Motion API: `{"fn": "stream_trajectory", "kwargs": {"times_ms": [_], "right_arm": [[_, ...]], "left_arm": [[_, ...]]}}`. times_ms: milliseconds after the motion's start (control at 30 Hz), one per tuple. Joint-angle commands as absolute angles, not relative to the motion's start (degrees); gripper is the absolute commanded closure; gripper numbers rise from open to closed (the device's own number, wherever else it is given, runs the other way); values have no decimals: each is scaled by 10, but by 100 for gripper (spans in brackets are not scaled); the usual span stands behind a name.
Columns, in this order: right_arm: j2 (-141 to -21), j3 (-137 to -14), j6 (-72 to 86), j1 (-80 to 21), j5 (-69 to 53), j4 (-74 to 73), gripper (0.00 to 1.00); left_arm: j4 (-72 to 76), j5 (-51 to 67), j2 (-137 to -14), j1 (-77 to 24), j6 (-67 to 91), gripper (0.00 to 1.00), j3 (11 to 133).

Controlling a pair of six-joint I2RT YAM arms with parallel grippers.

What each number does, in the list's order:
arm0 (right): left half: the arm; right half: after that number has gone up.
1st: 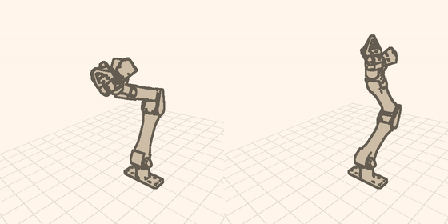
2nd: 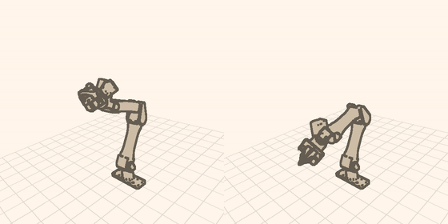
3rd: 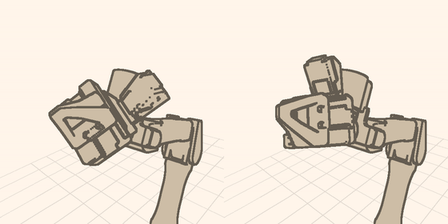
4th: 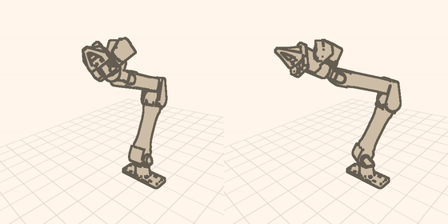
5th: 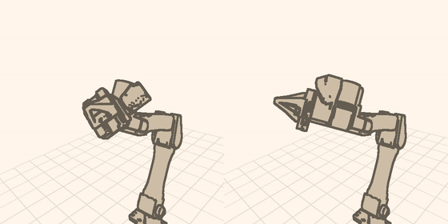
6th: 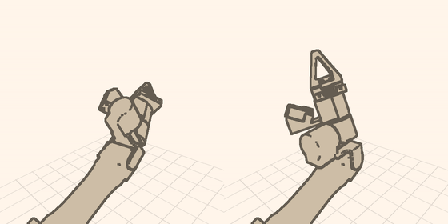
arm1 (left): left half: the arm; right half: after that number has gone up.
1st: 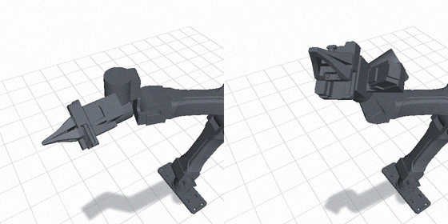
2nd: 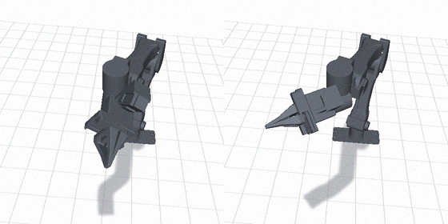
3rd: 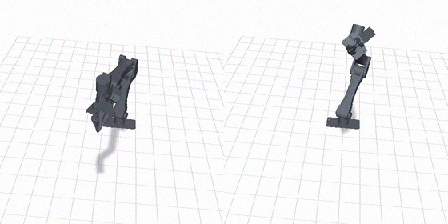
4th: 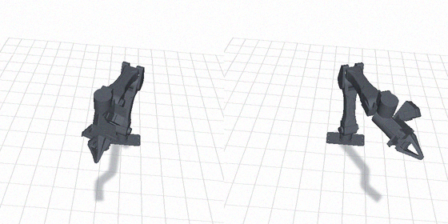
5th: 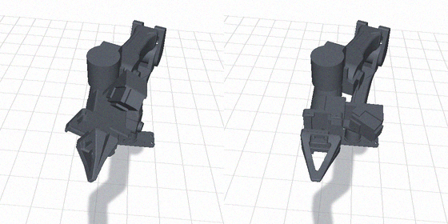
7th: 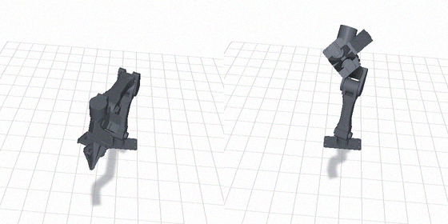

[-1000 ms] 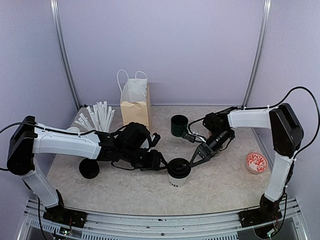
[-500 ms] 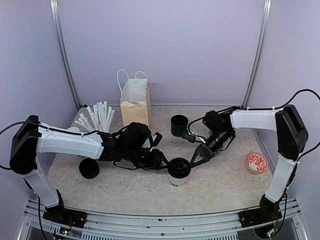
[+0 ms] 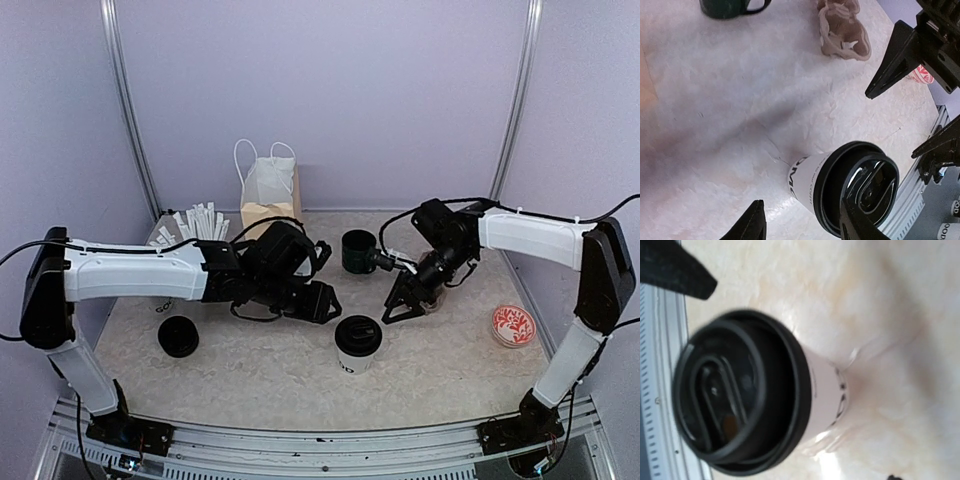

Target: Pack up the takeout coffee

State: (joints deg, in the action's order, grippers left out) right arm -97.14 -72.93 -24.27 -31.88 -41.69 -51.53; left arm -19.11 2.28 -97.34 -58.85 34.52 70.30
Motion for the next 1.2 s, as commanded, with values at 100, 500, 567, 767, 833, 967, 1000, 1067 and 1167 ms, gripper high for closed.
{"fn": "stream_trajectory", "kwargs": {"times_ms": [100, 500, 567, 767, 833, 967, 1000, 1067, 1167], "right_arm": [[-908, -787, -284, -321, -377, -483, 21], [-882, -796, -370, -355, -399, -463, 2], [-886, -801, -400, -372, -389, -483, 4], [-914, -799, -431, -438, -327, -515, 1], [-925, -798, -432, -455, -303, -514, 1], [-953, -805, -425, -471, -265, -514, 1], [-963, -809, -423, -474, -259, -515, 1], [-975, -814, -420, -480, -252, -517, 1], [-990, -818, -420, -490, -242, -521, 4]], "left_arm": [[-274, -96, -942, -581, 178, 45, 825], [-170, -205, -934, -494, 62, 1, 955], [-197, -166, -945, -467, 91, 1, 981], [18, -117, -820, -441, 53, 1, 774], [79, -136, -779, -437, 51, 1, 719], [108, -207, -733, -413, 74, 1, 676], [93, -209, -735, -407, 73, 1, 682], [65, -212, -742, -400, 63, 1, 697], [49, -200, -751, -393, 56, 1, 707]]}}
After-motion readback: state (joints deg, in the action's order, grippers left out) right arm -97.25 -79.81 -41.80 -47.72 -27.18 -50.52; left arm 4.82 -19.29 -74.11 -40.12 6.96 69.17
